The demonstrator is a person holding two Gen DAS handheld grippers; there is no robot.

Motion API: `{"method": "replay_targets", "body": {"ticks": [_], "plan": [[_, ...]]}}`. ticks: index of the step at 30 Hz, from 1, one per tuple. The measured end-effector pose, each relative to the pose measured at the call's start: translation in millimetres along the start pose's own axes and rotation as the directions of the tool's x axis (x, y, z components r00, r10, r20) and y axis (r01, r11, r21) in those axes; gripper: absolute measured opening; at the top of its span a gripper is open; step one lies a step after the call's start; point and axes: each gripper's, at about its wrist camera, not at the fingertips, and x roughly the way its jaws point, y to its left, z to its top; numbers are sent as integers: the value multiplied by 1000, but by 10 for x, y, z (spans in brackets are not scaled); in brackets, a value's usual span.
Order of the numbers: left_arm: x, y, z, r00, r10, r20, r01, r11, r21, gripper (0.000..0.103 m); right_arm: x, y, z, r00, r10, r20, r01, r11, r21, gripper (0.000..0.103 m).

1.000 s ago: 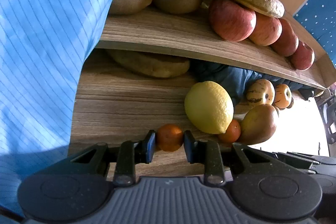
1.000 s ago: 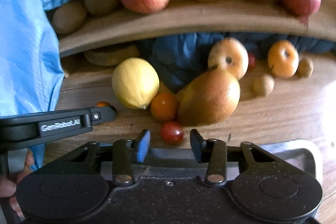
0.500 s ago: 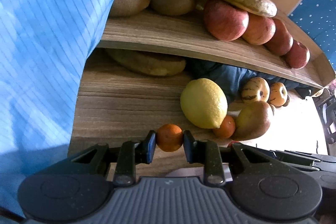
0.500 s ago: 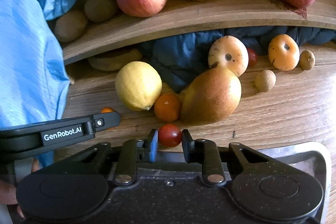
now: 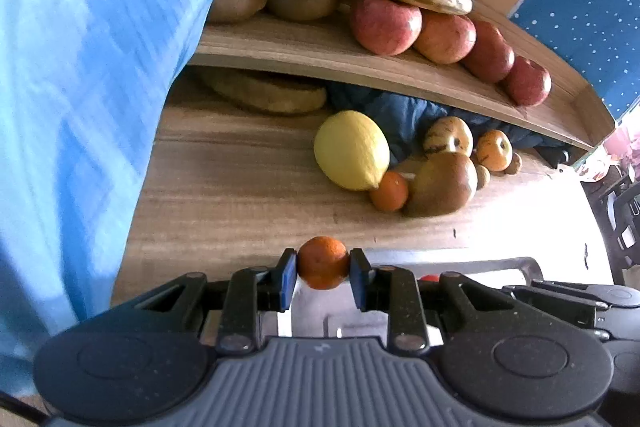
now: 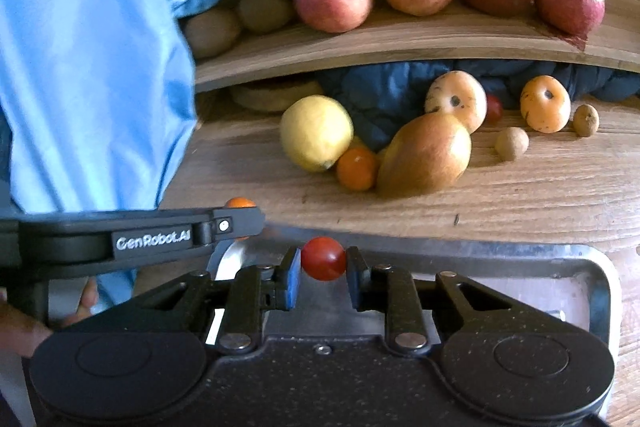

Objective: Organize fruits
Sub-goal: 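Carry the orange and tomato onto the tray and open both tools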

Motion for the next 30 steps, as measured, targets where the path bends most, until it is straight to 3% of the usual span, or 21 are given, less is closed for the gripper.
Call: {"method": "replay_targets", "body": {"ticks": [13,30], "plan": [[-223,-129,-606,999,30,-31,-31,998,-47,30,-256,148,-529,991,96,-97,-111,981,-162,25],[-286,-236,-1104,996,65,-69,-70,995,-75,30,-379,160,-1008,977,113,-182,-150,967,-205,26]]}}
